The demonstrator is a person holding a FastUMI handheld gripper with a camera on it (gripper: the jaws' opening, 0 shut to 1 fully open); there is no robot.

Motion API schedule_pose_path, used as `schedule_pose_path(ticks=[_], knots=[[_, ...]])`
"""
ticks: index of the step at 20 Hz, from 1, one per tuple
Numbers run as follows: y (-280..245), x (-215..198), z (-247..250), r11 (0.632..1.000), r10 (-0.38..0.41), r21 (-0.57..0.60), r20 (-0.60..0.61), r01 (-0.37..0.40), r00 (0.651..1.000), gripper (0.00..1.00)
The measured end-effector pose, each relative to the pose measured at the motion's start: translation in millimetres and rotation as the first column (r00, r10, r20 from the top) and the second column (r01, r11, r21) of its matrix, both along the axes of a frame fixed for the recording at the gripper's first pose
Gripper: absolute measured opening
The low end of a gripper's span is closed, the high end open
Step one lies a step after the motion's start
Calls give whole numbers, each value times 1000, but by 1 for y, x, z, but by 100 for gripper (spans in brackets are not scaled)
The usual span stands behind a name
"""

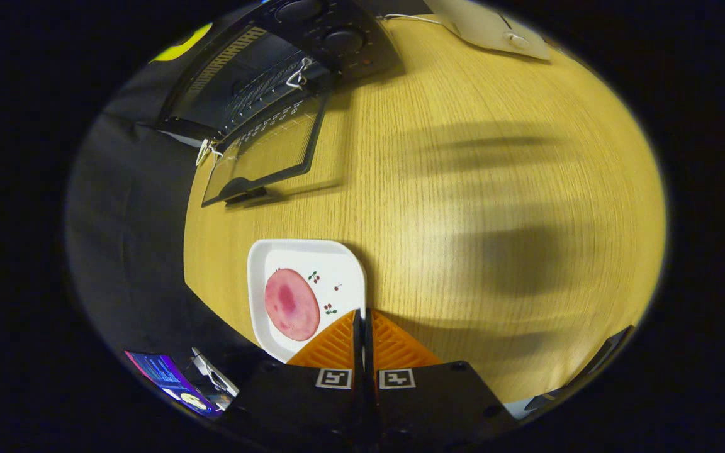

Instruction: Open the toaster oven, put the food inside, and close the toaster oven door.

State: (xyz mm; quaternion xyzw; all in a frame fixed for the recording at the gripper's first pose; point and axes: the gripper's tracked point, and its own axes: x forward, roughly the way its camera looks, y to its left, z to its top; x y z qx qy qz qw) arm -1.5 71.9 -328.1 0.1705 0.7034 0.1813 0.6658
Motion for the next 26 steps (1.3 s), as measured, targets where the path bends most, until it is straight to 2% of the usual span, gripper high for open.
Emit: schedule_pose_path(ticks=[3,9,15,19,26], knots=[[3,-3,2,1000,-4,30,4,4,1000,2],[10,-1,22,978,-113,170,-37,118,993,1],[23,-3,41,957,-195,212,-24,196,980,1],[40,-8,53,931,-291,227,-5,285,957,1],[80,-16,64,855,-467,259,2,450,885,1]])
